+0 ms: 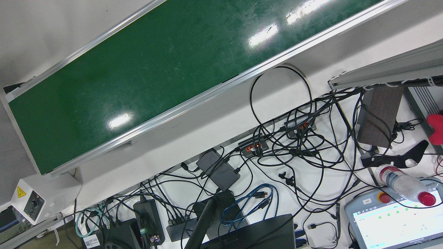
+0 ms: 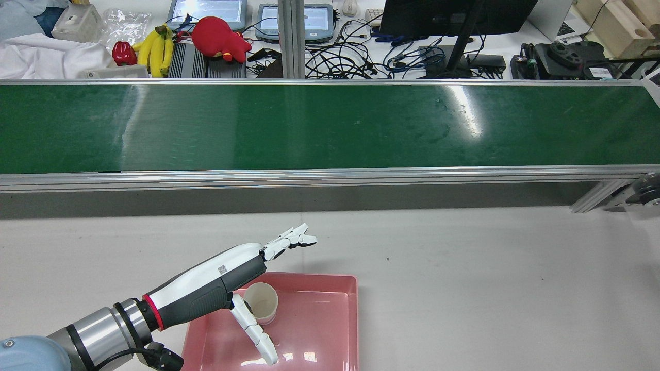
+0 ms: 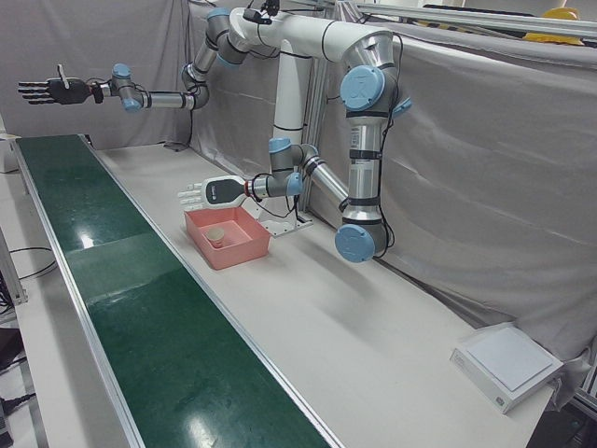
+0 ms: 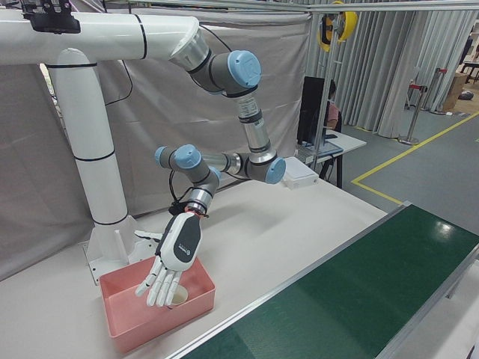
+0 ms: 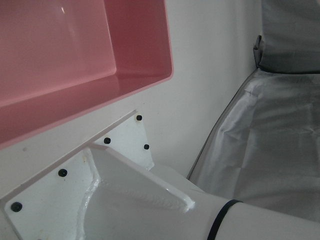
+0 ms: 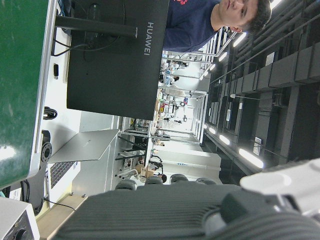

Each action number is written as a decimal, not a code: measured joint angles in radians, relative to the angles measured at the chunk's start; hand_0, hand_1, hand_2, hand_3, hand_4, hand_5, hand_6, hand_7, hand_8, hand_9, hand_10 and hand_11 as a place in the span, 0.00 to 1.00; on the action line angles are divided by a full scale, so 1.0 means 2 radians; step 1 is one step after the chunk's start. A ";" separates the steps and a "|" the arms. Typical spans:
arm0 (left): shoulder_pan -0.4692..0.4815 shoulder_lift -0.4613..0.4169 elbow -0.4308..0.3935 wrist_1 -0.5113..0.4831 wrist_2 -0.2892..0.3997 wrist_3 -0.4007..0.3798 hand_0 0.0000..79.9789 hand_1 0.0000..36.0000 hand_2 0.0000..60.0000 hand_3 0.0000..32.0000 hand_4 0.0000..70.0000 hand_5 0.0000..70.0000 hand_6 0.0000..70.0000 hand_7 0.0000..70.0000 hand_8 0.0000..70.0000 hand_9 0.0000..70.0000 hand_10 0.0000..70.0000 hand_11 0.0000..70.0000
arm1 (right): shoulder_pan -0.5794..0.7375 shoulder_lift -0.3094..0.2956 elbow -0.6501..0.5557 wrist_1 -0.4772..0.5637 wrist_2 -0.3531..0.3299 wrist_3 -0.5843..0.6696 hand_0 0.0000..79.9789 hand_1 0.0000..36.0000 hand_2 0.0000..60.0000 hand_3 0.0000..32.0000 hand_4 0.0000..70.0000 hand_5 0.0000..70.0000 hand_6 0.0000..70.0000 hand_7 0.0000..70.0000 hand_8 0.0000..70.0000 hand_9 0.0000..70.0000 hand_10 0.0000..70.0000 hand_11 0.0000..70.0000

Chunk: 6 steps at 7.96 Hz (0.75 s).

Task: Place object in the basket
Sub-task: 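Lower the cup into the pink tray and open the left hand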

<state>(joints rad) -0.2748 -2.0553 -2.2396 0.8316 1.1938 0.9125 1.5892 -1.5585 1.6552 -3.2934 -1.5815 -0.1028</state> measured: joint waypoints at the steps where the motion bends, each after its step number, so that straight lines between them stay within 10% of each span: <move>1: -0.001 0.000 -0.001 0.005 0.001 -0.001 0.63 0.16 0.00 0.15 0.00 0.27 0.00 0.00 0.00 0.00 0.03 0.07 | 0.000 0.000 0.000 0.000 0.000 0.000 0.00 0.00 0.00 0.00 0.00 0.00 0.00 0.00 0.00 0.00 0.00 0.00; 6: -0.031 0.000 -0.105 0.062 0.002 -0.012 0.61 0.10 0.00 0.00 0.02 0.69 0.05 0.07 0.01 0.02 0.14 0.22 | 0.000 0.000 -0.001 0.000 0.000 0.000 0.00 0.00 0.00 0.00 0.00 0.00 0.00 0.00 0.00 0.00 0.00 0.00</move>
<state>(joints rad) -0.3366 -2.0557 -2.4487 0.9556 1.1977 0.8890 1.5892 -1.5585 1.6541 -3.2935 -1.5815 -0.1034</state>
